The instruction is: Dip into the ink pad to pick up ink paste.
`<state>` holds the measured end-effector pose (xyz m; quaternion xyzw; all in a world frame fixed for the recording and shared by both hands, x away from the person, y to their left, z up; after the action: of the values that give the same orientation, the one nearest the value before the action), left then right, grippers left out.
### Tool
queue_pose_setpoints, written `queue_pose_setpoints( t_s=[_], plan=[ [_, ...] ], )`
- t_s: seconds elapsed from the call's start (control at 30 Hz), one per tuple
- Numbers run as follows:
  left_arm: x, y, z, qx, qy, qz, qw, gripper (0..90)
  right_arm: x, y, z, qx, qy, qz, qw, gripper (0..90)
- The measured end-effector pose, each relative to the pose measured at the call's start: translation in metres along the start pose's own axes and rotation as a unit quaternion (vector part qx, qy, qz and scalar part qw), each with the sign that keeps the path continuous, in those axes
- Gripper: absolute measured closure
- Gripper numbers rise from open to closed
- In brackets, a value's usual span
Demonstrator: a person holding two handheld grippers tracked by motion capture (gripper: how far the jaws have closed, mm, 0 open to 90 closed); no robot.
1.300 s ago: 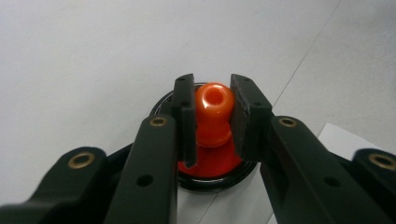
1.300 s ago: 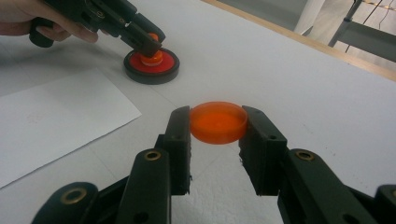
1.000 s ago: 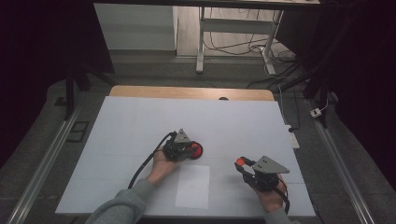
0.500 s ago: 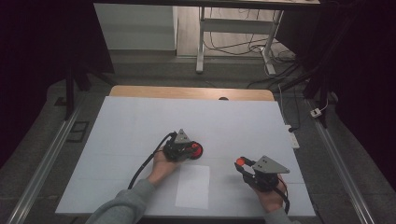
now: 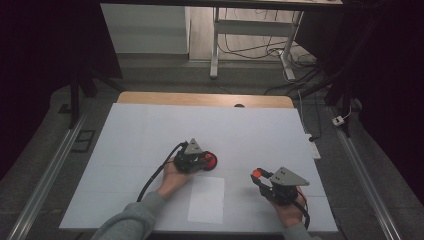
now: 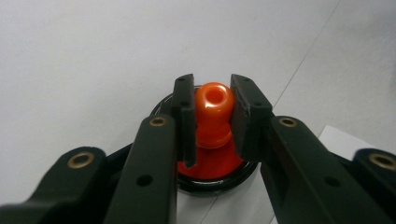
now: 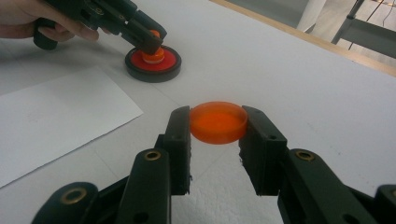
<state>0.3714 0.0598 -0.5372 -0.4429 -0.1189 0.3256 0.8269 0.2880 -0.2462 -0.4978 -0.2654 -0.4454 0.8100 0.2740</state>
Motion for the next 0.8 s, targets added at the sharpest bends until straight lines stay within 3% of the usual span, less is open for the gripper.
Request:
queue_pose_setpoints(
  t_s=[0.1, 0.27, 0.8],
  plan=[
    [-0.001, -0.002, 0.002, -0.011, 0.014, 0.004, 0.9998, 72.6, -0.001, 0.000, 0.001, -0.003, 0.000, -0.002, 1.0000, 64.2],
    [-0.007, -0.007, 0.007, -0.023, 0.018, -0.001, 0.9996, 72.6, -0.002, 0.000, 0.002, -0.003, 0.001, 0.000, 1.0000, 64.1],
    [0.001, -0.016, 0.027, -0.048, 0.028, 0.023, 0.9982, 72.6, -0.002, 0.000, 0.001, -0.002, 0.001, 0.000, 1.0000, 64.1]
  ],
)
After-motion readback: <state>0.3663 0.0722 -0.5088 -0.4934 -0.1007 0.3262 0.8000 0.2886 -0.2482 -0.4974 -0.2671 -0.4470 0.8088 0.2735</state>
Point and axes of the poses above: each handheld gripper's, and its own axes: z roughly backward along the jaws, y roughly out of its underside, x roughly to its left, the point moved 1 cm from there along -z, roughly forward along the jaws, and after that the axes turned 2 degrees about z, right-handed, at the moved point
